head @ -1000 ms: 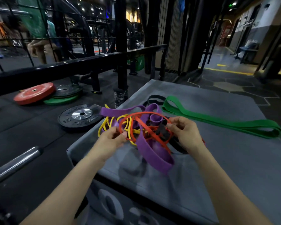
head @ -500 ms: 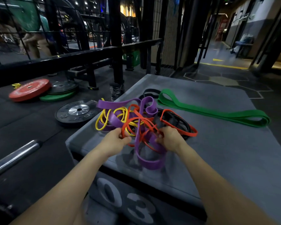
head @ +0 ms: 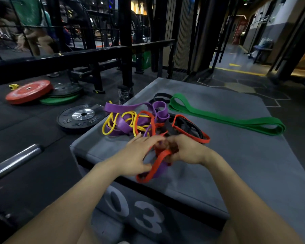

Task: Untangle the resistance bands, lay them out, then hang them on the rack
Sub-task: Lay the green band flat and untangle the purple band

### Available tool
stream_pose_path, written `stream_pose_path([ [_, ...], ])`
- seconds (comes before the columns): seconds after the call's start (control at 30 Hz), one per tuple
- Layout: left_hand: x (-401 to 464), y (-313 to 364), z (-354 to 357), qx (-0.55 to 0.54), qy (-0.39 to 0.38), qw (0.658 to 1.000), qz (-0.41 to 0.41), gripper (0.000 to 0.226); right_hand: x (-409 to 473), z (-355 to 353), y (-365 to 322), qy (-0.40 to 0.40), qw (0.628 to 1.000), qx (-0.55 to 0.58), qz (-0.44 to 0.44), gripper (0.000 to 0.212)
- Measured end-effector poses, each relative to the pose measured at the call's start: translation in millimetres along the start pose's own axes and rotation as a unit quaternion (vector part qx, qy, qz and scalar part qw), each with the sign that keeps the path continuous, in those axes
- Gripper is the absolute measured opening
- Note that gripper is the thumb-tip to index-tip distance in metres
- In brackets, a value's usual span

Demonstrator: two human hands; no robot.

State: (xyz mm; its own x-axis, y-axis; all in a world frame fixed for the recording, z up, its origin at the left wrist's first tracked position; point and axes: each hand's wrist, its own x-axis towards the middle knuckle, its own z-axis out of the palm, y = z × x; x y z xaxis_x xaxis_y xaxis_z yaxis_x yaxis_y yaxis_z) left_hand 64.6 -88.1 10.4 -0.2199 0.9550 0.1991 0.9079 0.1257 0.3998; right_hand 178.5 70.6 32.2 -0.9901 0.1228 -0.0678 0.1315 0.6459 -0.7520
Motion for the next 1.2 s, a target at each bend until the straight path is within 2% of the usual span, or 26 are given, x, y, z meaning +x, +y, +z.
stream_pose_path([
  [0.1, -6, -5, -2, 0.031, -0.024, 0.999, 0.007, 0.049, -6, -1, 7, -0.049, 0.998, -0.04, 0.03, 0.037],
  [0.23, -12, 0, 1, 0.004, -0.033, 0.999, -0.014, 0.065, -4, -1, 10, -0.03, 0.998, -0.043, 0.032, 0.043],
  [0.27, -13, 2, 2, 0.021, -0.039, 0.999, -0.023, 0.071, -4, 0, 8, -0.026, 0.998, -0.05, 0.024, 0.042],
  [0.33, -14, 3, 5, 0.122, -0.044, 0.991, -0.016, 0.083, -4, 4, 4, -0.027, 0.998, -0.06, 0.009, 0.041],
  [0.37, -14, 1, 6, 0.155, -0.042, 0.987, -0.004, 0.081, -4, 5, 1, -0.037, 0.997, -0.062, 0.004, 0.04],
  [0.43, -16, -4, 5, 0.151, -0.032, 0.988, 0.018, 0.07, -5, 3, 2, -0.051, 0.998, -0.032, -0.002, 0.036],
  [0.5, -19, -10, 2, 0.125, -0.024, 0.991, 0.034, 0.06, -2, 0, 6, 0.007, 1.0, 0.012, -0.02, 0.028],
  [0.57, -22, -12, 1, 0.122, -0.021, 0.991, 0.046, 0.051, 4, 0, 11, 0.09, 0.994, -0.037, -0.059, 0.025],
  [0.6, -23, -12, 1, 0.13, -0.026, 0.99, 0.046, 0.046, 7, 3, 10, 0.094, 0.989, -0.082, -0.077, 0.023],
  [0.73, -24, -14, 4, 0.145, -0.022, 0.988, 0.055, 0.041, 19, 15, 9, -0.03, 0.977, -0.192, -0.082, 0.02],
  [0.8, -24, -17, 3, 0.15, -0.018, 0.987, 0.05, 0.041, 24, 16, 13, -0.048, 0.973, -0.213, -0.072, 0.014],
  [0.87, -26, -20, 0, 0.142, -0.006, 0.989, 0.037, 0.039, 25, 14, 14, 0.008, 0.981, -0.182, -0.068, 0.009],
  [0.97, -27, -24, -7, 0.135, 0.029, 0.99, 0.026, 0.026, 24, 1, 11, 0.158, 0.982, -0.083, -0.065, 0.009],
  [1.0, -27, -24, -8, 0.133, 0.034, 0.99, 0.024, 0.022, 24, -2, 10, 0.17, 0.981, -0.064, -0.068, 0.007],
  [1.07, -26, -26, -8, 0.131, 0.039, 0.99, 0.031, 0.017, 27, 0, 8, 0.105, 0.989, -0.061, -0.081, 0.008],
  [1.13, -25, -28, -6, 0.133, 0.035, 0.989, 0.058, 0.022, 32, 11, 9, -0.008, 0.995, -0.084, -0.057, 0.017],
  [1.2, -25, -30, -5, 0.145, 0.002, 0.986, 0.076, 0.026, 38, 16, 11, -0.082, 0.987, -0.137, -0.029, 0.021],
])
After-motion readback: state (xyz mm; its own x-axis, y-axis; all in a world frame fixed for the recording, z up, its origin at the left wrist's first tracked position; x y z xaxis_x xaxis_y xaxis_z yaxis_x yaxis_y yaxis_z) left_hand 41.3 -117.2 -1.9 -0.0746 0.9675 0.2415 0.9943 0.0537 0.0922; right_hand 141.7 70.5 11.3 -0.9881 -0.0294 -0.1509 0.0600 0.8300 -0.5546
